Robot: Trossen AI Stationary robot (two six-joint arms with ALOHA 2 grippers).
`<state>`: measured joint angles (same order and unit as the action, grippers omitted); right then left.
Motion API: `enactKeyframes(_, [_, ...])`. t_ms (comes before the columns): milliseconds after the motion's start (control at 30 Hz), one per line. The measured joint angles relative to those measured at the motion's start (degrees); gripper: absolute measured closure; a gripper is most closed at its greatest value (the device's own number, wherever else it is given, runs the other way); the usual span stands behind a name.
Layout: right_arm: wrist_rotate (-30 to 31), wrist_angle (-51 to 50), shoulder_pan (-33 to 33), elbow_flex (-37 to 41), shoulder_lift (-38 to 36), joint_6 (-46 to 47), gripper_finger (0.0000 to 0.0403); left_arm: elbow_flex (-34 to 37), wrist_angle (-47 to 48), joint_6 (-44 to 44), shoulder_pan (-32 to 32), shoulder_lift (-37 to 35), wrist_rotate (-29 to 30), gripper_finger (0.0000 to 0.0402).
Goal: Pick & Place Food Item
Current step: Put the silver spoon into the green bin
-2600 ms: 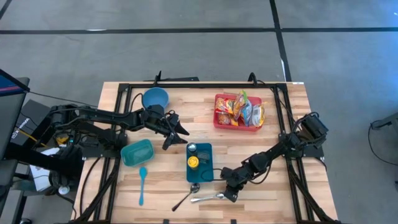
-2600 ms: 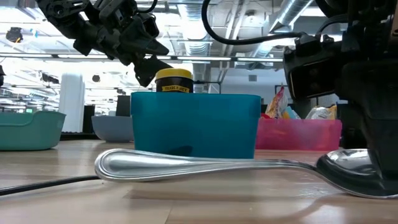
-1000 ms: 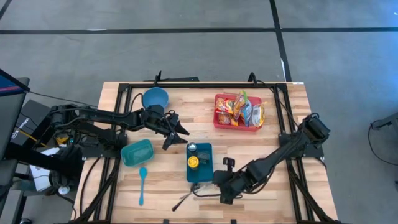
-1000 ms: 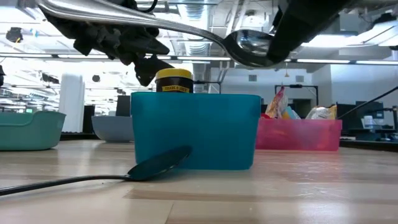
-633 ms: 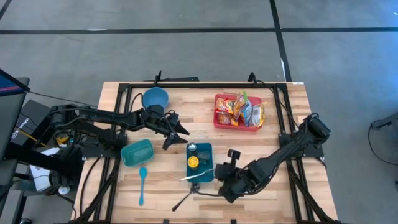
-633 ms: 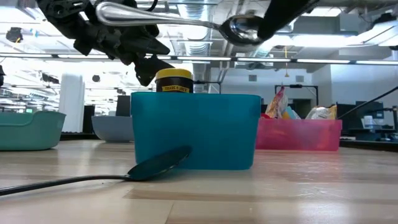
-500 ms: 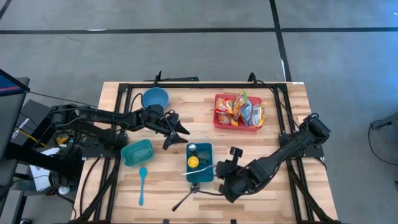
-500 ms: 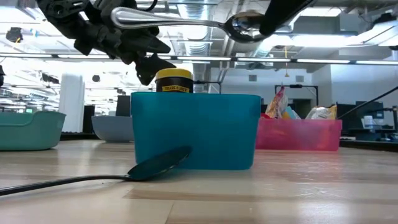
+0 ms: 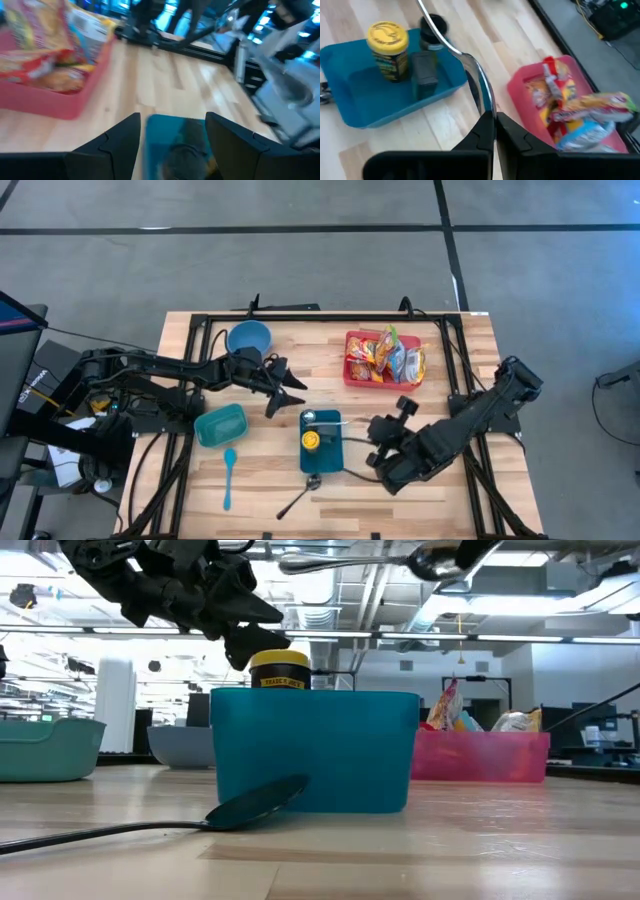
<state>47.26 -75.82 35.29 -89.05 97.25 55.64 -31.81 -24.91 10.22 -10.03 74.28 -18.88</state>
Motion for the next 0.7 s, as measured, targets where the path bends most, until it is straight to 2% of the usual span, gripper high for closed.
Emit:
enactKeyframes(267, [2.2,-4.0,-2.4,3.4,-6.4,7.2,0.0403,0.0,-4.3,-1.4,0.0,0.0,8.1,0.0183])
enactKeyframes(600, [2.1,-2.3,-10.7,9.1,-13.5,6.4,0.0403,0.0,-6.7,-0.9,0.0,0.0,8.4,0.0183])
enactKeyframes(700, [0.3,2.8,-12.8,11.3,-15.6,2.7,0.0403,0.0,-8.0,-0.8,0.0,0.0,8.6,0.0183])
